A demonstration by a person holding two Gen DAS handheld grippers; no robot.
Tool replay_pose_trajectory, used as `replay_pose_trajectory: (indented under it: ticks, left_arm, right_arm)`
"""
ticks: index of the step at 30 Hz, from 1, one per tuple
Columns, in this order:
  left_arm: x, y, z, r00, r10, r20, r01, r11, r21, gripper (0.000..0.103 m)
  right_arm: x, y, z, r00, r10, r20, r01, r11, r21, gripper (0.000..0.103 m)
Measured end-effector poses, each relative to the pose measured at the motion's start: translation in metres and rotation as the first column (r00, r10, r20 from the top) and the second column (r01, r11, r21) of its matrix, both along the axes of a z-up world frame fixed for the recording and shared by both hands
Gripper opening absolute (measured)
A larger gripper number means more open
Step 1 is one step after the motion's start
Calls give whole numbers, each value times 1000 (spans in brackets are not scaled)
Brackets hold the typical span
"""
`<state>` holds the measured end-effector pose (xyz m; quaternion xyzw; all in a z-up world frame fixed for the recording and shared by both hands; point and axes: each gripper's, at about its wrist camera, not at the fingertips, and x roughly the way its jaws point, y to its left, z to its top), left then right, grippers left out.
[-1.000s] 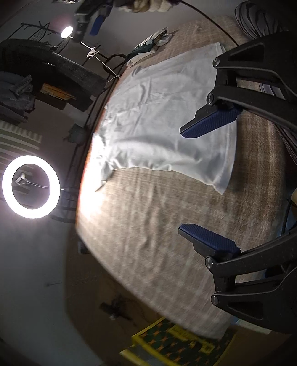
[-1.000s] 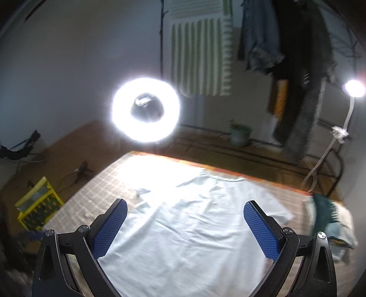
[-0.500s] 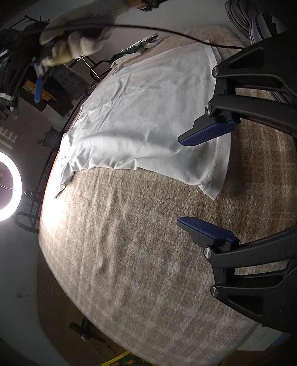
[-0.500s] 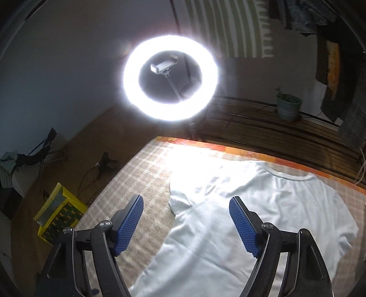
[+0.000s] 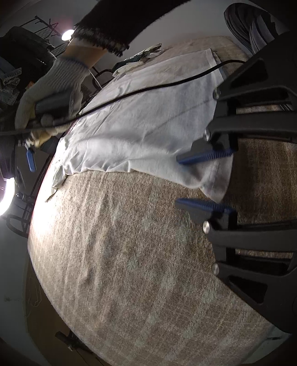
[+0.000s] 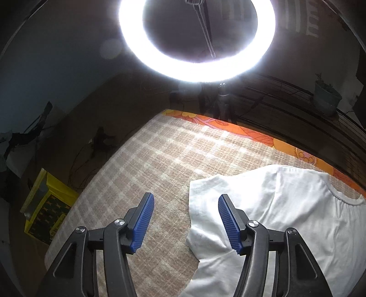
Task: Fold small clothes
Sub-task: 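Grasp the white T-shirt hem with the left tool while the right tool grasps its shoulder, then fold the gripped shirt side lengthwise toward the shirt's middle with both tools, then release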
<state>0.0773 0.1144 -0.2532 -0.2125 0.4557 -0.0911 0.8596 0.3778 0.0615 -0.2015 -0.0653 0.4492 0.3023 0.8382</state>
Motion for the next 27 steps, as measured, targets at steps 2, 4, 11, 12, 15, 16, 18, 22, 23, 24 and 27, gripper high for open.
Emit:
replay_pose_trajectory:
  ticks: [2,4,11,12,15,16,18,22,23,24,27]
  left_arm:
    - [2,-1,-1,1000,-6,4,6,1000,-16,10]
    - [4,0,-2,1000,-9,3,9,1000,-29,7]
    - [4,2,-1,1000,-9,13,10,999,-44,4]
    - [2,3,-1,1000,-9,14,9,999,-45,4]
    - [4,3,0,1000,-7,14,7,999,-43,3]
    - [5,2,1,1000,-7,15,8,999,-41,3]
    - [5,2,2,1000,-10,19,11,999,-37,2]
    - [5,-1,5,1000,-13,27,14,1000,-25,1]
    - [6,-2,7,999,-14,32,15,1000,-23,1]
    - [3,-4,7,999,-15,38,16,1000,-19,1]
    - [1,-6,10,999,-20,49,20,1000,-3,0]
  right_arm:
    - [7,11,-11,1000,6,-12,-6,1000,-21,55]
    - [12,21,-22,1000,7,-17,-8,999,-44,54]
    - [33,45,-57,1000,4,-27,-8,988,-155,50]
    - [36,48,-61,1000,5,-24,-9,985,-171,50]
    - [42,55,-70,1000,9,-13,-11,977,-212,47]
    - [44,56,-72,1000,7,-11,-9,975,-224,47]
    - [47,59,-73,1000,2,-3,-3,972,-234,46]
    - [48,62,-73,1000,2,20,4,960,-279,30]
    - [47,61,-73,1000,8,30,1,957,-290,26]
    - [47,60,-72,999,15,36,-3,955,-298,16]
    - [49,55,-70,999,6,38,6,952,-305,3]
